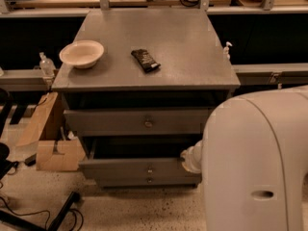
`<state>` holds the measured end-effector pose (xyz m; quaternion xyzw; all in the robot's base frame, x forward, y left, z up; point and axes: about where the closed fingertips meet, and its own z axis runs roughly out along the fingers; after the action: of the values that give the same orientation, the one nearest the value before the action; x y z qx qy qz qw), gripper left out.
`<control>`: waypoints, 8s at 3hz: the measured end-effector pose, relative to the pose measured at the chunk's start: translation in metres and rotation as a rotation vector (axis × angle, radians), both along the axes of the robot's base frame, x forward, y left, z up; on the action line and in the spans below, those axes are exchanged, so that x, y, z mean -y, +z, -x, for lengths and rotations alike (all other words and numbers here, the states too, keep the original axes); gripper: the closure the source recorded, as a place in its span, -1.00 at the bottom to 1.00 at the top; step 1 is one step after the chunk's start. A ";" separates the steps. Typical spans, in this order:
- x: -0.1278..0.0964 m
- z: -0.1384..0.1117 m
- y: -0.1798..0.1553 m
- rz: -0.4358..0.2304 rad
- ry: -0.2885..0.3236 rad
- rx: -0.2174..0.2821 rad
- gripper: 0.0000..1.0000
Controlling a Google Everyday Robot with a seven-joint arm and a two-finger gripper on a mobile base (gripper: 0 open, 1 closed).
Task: Open middle drawer
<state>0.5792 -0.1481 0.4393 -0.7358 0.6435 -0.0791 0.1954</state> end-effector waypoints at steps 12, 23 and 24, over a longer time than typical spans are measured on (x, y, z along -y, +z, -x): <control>0.014 0.031 -0.008 -0.044 -0.062 -0.040 -0.50; 0.030 0.144 -0.012 -0.088 -0.062 -0.244 1.00; 0.030 0.149 -0.011 -0.089 -0.059 -0.254 1.00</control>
Offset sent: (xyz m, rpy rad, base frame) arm -0.2546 -0.1048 0.0933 0.3711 0.2190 -0.2247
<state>0.4300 -0.1779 0.4278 -0.7111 0.6875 0.0376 0.1426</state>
